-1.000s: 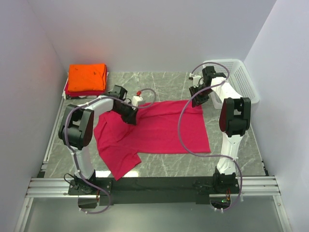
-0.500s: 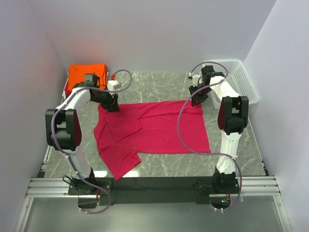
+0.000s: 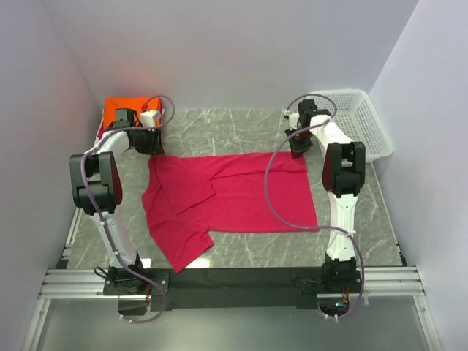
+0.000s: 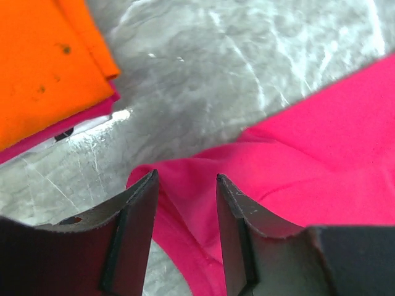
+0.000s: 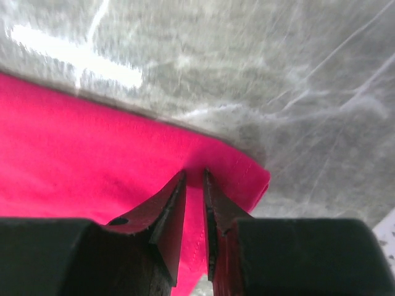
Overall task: Fold and stack the t-shirts
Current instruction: Fold the tshirt
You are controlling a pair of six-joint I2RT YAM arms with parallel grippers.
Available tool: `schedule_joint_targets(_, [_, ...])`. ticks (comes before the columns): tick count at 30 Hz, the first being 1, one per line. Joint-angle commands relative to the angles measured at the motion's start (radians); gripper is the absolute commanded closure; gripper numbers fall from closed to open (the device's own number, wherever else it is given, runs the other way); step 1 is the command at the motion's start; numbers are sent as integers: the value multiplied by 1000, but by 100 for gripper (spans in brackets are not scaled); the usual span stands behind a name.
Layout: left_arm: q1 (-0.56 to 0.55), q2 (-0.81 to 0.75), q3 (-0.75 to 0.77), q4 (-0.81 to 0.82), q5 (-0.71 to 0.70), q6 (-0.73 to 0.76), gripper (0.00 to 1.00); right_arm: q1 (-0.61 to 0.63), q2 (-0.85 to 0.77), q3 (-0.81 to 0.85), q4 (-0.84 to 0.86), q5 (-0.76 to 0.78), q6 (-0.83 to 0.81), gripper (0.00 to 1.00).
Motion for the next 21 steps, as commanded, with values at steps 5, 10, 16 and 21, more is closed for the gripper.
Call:
schedule_joint_targets(5, [8, 27, -4, 56, -47, -131, 56, 26, 39, 64, -24, 81, 27, 76])
schedule_joint_targets(10, [28, 63, -4, 66, -108, -177, 73, 30, 63, 102, -88, 103, 6, 76])
schedule_joint_targets(16, [56, 46, -27, 116, -156, -197, 92, 29, 69, 113, -107, 138, -7, 76])
schedule_joint_targets(21, [62, 37, -25, 120, -148, -192, 98, 30, 56, 99, -99, 140, -13, 76])
